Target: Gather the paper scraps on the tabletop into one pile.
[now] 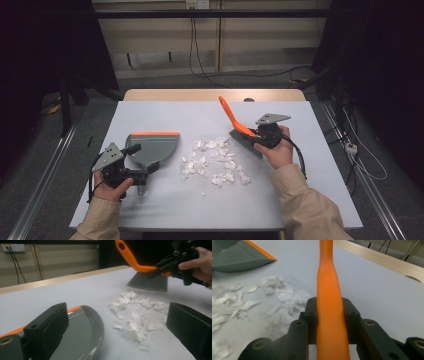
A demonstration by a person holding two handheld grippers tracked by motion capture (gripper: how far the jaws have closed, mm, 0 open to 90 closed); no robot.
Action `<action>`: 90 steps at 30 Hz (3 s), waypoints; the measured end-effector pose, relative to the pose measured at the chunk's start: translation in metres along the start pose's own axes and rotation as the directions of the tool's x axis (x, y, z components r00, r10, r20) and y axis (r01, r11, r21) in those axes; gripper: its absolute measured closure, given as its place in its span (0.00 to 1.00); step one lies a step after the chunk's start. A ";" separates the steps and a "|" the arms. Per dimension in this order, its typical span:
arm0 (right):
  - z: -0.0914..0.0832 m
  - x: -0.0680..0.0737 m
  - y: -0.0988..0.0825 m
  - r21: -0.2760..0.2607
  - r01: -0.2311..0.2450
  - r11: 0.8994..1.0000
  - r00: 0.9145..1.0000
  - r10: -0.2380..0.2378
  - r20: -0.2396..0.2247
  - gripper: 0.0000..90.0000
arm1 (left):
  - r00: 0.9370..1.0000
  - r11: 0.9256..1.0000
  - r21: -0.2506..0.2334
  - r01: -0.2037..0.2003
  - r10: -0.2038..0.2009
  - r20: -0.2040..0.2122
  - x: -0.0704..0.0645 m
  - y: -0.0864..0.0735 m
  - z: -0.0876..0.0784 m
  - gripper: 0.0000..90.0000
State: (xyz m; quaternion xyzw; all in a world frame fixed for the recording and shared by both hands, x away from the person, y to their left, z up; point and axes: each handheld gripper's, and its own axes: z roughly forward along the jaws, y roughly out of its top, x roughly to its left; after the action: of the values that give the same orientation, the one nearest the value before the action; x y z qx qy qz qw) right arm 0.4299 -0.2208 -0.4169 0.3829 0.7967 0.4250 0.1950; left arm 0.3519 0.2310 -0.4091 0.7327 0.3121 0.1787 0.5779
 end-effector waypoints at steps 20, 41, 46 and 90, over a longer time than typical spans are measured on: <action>0.055 0.015 0.024 0.024 0.193 0.981 0.977 -0.190 -0.101 0.79 | 1.000 1.000 -0.005 0.006 -0.006 -0.024 0.006 -0.001 -0.008 0.05; -0.004 0.048 0.016 -0.072 0.241 0.968 0.939 -0.252 -0.233 0.79 | 1.000 1.000 -0.002 -0.006 0.005 -0.022 0.003 0.000 -0.004 0.05; -0.003 0.039 0.022 -0.099 0.217 0.971 0.951 -0.233 -0.204 0.79 | 1.000 1.000 0.000 -0.005 0.005 -0.019 0.003 0.000 -0.003 0.05; 0.015 0.055 0.034 -0.125 0.281 0.952 0.880 -0.308 -0.362 0.79 | 0.999 1.000 -0.004 0.008 -0.009 -0.038 0.007 -0.002 -0.007 0.05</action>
State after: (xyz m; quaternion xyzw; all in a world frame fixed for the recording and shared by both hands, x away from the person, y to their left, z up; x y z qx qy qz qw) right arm 0.4202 -0.1587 -0.3967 0.1617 0.8530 0.4830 0.1136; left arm 0.3520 0.2409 -0.4097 0.7266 0.3257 0.1907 0.5741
